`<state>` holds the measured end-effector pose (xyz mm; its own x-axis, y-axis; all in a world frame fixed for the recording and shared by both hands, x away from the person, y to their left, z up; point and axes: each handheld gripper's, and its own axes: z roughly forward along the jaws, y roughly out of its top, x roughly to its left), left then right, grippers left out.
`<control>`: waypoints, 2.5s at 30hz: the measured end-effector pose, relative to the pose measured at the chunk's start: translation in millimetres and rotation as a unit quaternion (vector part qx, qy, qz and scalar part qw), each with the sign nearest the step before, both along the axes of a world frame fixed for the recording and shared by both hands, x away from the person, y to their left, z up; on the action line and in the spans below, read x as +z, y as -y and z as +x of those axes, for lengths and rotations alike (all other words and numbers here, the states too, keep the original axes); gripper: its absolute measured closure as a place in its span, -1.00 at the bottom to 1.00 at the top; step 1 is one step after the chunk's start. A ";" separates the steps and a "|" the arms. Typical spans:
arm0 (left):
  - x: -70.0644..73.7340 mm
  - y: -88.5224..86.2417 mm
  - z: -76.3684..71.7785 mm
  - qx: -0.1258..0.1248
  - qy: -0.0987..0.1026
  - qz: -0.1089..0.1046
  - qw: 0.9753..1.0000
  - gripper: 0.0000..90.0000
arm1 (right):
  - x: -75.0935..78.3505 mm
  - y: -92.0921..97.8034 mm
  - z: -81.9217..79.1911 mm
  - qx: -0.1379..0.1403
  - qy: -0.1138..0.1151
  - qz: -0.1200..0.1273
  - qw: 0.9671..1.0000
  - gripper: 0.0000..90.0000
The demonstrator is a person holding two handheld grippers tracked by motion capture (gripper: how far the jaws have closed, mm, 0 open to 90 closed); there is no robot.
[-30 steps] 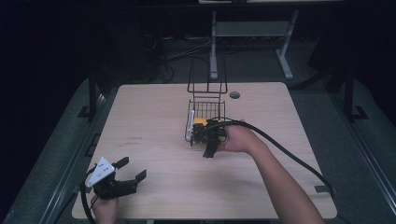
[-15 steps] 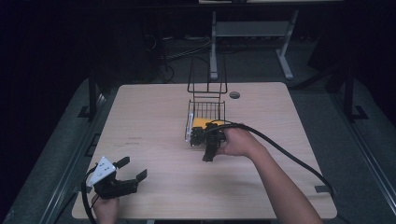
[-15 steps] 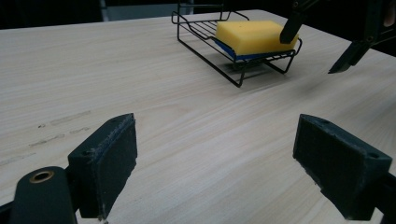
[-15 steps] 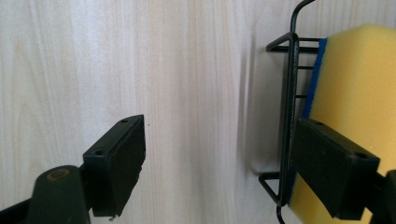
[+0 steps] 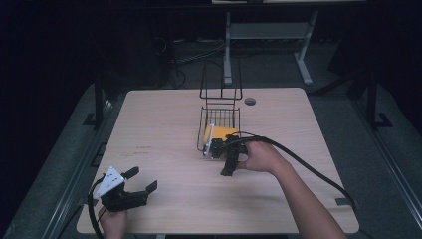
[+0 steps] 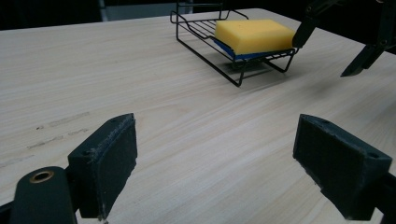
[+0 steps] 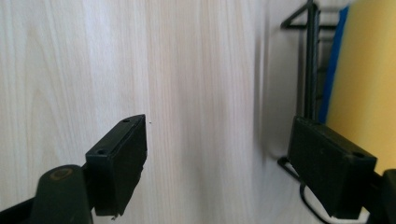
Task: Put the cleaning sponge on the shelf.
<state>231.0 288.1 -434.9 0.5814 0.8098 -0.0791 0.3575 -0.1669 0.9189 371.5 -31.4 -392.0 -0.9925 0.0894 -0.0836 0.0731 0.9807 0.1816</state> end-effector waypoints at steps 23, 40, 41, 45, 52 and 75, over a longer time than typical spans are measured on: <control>-0.2 1.9 0.5 -0.003 0.000 0.004 1.000 -0.71 | -7.6 15.9 -13.7 -0.015 -0.004 -0.007 1.000 -0.58; -0.3 2.9 0.7 -0.004 -0.001 0.007 1.000 -0.71 | -17.5 54.0 -23.0 -0.046 -0.006 0.013 0.999 -0.58; -0.3 2.9 0.6 -0.004 -0.001 0.007 1.000 -0.71 | -17.3 55.5 -23.6 -0.048 -0.008 0.012 0.999 -0.58; -0.3 3.2 0.0 -0.004 -0.001 0.008 1.000 -0.71 | -15.7 58.9 -26.1 -0.049 -0.006 0.015 0.999 -0.58; -0.4 2.7 -0.9 -0.004 0.001 0.008 1.000 -0.71 | -15.3 61.3 -29.7 -0.054 -0.006 0.015 0.998 -0.58; 0.2 3.6 -1.6 -0.005 0.001 0.008 1.000 -0.71 | -21.9 83.2 -42.0 -0.070 -0.012 0.016 0.997 -0.58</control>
<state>229.4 284.5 -434.8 0.5889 0.8056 -0.0644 0.3536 -0.1852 0.9169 329.5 -114.6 -413.9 -0.9716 0.2304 -0.0537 0.2146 0.9539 0.2099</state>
